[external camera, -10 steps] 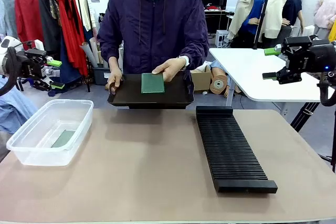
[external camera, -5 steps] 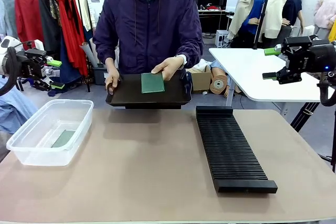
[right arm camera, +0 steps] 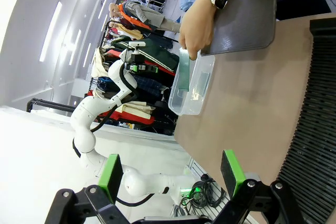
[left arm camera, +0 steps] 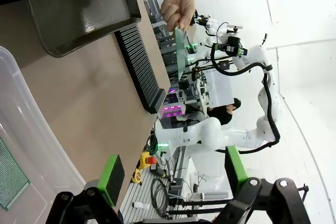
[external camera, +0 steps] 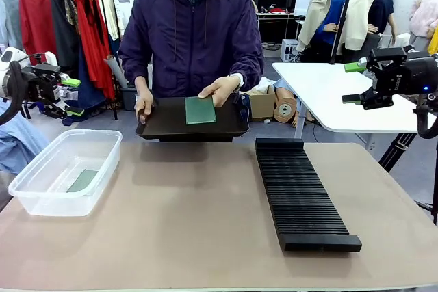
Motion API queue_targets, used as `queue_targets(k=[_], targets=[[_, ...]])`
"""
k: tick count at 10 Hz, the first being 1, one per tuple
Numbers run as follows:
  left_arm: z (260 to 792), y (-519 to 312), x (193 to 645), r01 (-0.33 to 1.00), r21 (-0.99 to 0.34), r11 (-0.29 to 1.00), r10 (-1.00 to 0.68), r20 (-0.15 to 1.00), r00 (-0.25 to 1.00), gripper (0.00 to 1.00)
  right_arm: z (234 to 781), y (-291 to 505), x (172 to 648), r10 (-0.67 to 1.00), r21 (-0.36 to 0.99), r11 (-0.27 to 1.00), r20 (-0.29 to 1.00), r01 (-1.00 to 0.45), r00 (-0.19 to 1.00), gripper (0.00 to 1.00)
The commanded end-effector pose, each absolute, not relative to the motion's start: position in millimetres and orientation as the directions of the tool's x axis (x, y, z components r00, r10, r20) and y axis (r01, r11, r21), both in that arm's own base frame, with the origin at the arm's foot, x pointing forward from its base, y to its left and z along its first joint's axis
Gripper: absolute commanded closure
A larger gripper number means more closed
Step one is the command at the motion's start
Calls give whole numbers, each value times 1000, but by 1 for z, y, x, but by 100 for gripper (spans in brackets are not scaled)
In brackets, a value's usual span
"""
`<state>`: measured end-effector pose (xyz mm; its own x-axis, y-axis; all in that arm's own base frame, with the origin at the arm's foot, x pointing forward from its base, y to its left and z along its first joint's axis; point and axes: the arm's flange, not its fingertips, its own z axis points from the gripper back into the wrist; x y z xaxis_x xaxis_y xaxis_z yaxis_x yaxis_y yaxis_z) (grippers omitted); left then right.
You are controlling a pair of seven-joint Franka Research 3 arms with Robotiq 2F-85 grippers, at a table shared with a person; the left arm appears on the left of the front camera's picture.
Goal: Sort PCBs into racks and boxes based on the side picked up.
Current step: Pick up the Blank PCB handed by the Human.
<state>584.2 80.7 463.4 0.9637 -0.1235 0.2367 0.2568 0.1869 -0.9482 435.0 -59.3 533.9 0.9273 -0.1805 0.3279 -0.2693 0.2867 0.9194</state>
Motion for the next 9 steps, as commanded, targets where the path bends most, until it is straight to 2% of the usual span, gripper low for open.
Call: queue_targets(k=[1, 6, 9], targets=[[463, 81, 584, 257, -948, 187, -124, 237, 964, 0, 537, -58, 436, -177, 918, 282, 336, -279, 925, 0], [442, 46, 576, 309, -944, 114, -38, 307, 951, 0, 537, -58, 436, -177, 918, 282, 336, -279, 925, 0], [422, 18, 566, 335, -939, 74, -51, 332, 942, 0, 537, -58, 436, -177, 918, 282, 336, -279, 925, 0]])
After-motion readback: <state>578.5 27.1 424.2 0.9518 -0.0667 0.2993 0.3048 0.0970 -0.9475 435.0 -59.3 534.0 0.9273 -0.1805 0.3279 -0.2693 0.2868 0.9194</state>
